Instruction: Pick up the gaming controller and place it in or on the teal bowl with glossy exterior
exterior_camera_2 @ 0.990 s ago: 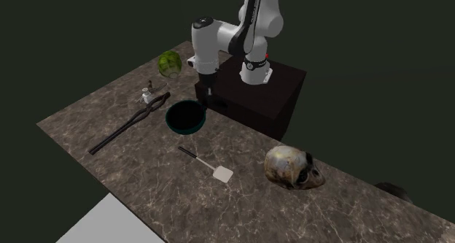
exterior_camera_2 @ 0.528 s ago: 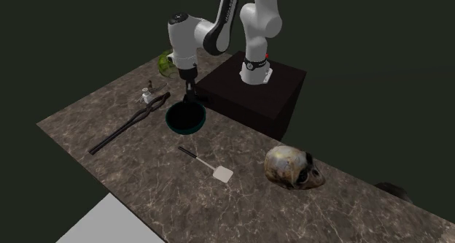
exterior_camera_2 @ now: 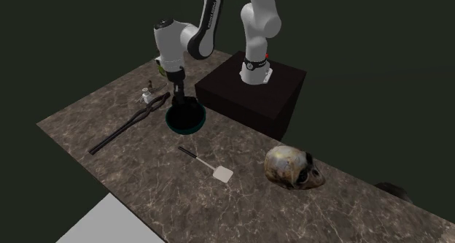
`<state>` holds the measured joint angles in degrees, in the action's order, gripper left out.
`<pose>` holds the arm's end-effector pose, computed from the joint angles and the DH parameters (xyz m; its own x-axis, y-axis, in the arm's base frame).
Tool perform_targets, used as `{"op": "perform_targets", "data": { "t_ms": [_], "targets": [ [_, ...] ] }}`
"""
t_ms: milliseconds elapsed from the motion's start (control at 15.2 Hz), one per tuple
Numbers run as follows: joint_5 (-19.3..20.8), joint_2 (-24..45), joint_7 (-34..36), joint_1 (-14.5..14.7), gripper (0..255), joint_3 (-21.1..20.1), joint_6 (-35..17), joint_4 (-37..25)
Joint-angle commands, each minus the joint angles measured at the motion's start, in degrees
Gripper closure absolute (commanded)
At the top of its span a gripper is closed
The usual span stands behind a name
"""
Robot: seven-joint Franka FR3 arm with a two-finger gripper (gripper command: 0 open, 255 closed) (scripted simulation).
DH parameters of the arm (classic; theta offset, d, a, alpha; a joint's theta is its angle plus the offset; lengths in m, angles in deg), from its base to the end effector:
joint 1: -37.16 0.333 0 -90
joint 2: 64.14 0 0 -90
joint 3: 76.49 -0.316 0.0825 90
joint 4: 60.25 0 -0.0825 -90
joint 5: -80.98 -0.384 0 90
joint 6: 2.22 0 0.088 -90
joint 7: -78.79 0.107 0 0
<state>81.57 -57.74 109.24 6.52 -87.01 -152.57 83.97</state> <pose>0.4374 -0.1584 0.2372 0.6412 -0.7673 -0.0101 -0.7674 -0.6411 -0.0118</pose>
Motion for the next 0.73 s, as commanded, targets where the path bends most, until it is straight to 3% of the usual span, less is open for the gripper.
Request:
{"op": "perform_targets", "data": {
  "t_ms": [0,660],
  "targets": [
    [0.56,1.48,0.25,0.00,255,0.20,-1.71,0.23],
    [3.26,8.33,2.13,0.78,255,1.48,-7.99,-0.23]
  ]
}}
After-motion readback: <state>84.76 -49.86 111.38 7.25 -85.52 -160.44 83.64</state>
